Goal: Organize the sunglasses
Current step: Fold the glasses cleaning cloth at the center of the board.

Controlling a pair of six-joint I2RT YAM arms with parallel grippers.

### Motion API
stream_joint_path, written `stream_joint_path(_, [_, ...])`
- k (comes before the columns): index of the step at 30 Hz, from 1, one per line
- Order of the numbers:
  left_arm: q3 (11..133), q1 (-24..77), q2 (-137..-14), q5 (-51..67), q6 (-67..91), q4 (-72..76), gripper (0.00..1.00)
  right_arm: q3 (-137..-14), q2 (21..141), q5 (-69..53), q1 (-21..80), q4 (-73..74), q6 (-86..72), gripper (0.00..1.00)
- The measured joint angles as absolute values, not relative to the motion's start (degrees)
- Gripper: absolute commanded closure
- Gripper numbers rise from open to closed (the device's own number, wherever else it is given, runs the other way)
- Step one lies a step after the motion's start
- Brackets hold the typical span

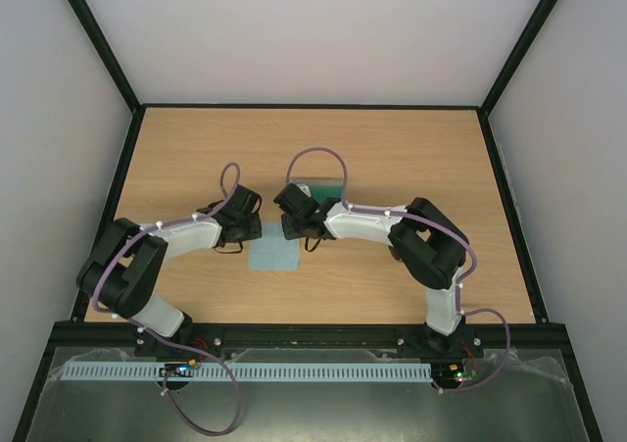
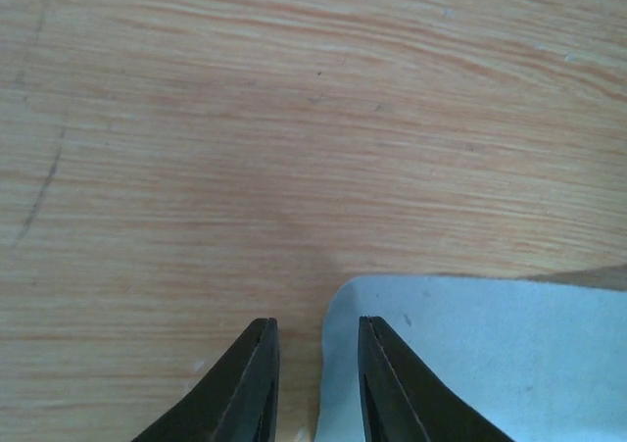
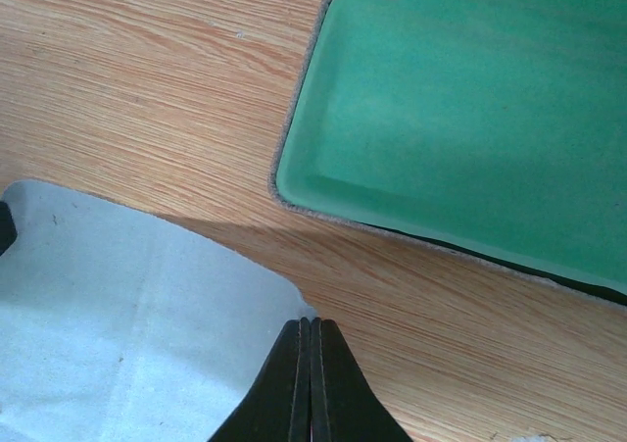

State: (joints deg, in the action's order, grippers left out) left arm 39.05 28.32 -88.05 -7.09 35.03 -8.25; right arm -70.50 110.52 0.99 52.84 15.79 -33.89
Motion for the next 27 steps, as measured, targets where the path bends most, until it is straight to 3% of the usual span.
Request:
stream_joint_path(13, [39.9, 29.9, -90.2, -9.3, 34.9, -5.7, 0.70, -70.5, 110.5, 0.8, 52.8, 15.7, -33.9, 0.99])
stream_joint_path(21, [41.0, 30.7, -92.0, -11.3, 35.1, -4.5, 0.80, -70.5, 110.5, 0.8, 52.8, 15.5, -33.9, 0.99])
stream_joint_path(27, [41.1, 31.2, -92.3, -12.4, 35.4, -4.4, 0.80, -70.5, 110.5, 0.7, 52.8, 15.5, -33.9, 0.99])
